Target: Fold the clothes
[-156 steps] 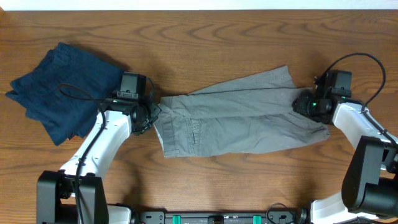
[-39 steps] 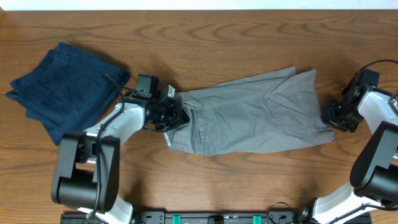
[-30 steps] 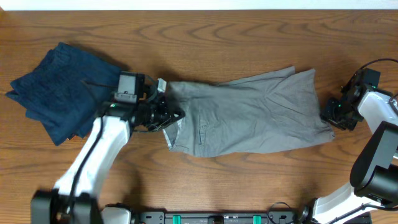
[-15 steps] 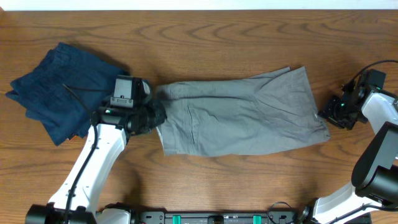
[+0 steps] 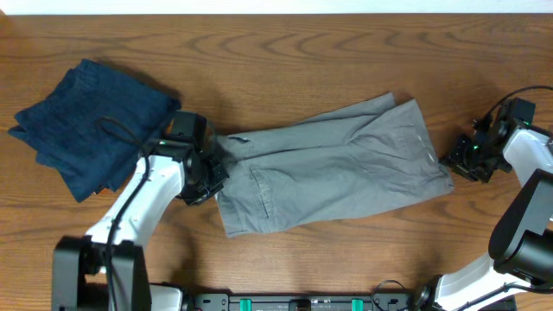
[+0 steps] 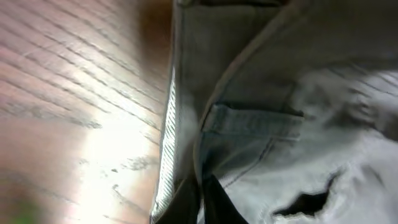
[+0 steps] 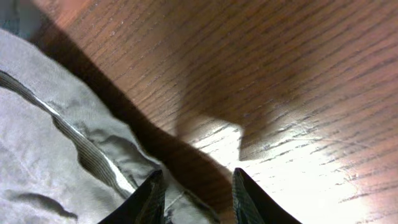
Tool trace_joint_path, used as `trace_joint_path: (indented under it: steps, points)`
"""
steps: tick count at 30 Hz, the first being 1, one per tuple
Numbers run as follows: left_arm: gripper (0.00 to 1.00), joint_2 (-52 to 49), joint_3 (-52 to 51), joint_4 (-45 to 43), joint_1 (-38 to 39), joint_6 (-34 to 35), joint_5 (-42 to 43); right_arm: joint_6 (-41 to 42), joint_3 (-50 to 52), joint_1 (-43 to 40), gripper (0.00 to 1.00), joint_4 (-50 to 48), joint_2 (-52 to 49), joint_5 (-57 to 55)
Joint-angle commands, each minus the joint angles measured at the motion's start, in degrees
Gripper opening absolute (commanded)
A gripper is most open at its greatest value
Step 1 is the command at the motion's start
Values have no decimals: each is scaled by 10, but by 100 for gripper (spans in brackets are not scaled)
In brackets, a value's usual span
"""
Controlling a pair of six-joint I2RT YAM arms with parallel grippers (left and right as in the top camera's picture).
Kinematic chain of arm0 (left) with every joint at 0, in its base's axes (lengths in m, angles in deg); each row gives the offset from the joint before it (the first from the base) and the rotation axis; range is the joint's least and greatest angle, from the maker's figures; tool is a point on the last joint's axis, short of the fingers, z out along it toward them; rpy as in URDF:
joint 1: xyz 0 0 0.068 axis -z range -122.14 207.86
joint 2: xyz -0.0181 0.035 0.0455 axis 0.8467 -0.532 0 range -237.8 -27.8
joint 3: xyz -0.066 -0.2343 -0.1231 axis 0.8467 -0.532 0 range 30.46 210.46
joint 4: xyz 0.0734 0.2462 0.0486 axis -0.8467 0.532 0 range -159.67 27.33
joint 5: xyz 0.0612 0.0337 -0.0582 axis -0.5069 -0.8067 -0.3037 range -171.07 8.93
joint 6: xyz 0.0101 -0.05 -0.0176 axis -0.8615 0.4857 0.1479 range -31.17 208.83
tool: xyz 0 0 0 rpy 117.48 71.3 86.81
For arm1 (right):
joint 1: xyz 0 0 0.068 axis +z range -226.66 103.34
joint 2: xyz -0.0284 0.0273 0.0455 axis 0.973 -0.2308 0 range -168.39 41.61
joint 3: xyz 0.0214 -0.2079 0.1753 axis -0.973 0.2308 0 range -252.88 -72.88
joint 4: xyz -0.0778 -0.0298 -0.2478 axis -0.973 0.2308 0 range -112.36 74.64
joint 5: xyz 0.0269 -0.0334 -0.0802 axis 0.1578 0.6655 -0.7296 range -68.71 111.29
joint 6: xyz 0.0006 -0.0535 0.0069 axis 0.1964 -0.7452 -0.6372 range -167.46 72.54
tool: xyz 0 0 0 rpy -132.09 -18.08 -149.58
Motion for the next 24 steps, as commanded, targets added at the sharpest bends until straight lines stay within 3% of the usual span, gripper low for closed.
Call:
trace_joint_path:
  steps: [1,4,7,17,21,24]
  points:
    - [27,-22,-2,0,-1,26,-28,-33,0,0,38,-7,2,33]
    - [79,-28,-2,1,-1,26,-17,-33,-10,0,41,-17,23,60]
    - [100,-28,-2,4,-1,26,1,-49,-39,3,45,-7,55,108]
    - [98,-49,-2,-43,7,11,0,-134,-73,102,49,53,101,138]
    - [86,-88,-2,-46,10,11,24,-133,-70,155,49,56,100,105]
    - [70,-113,-2,-55,10,5,48,-133,-69,188,48,57,98,94]
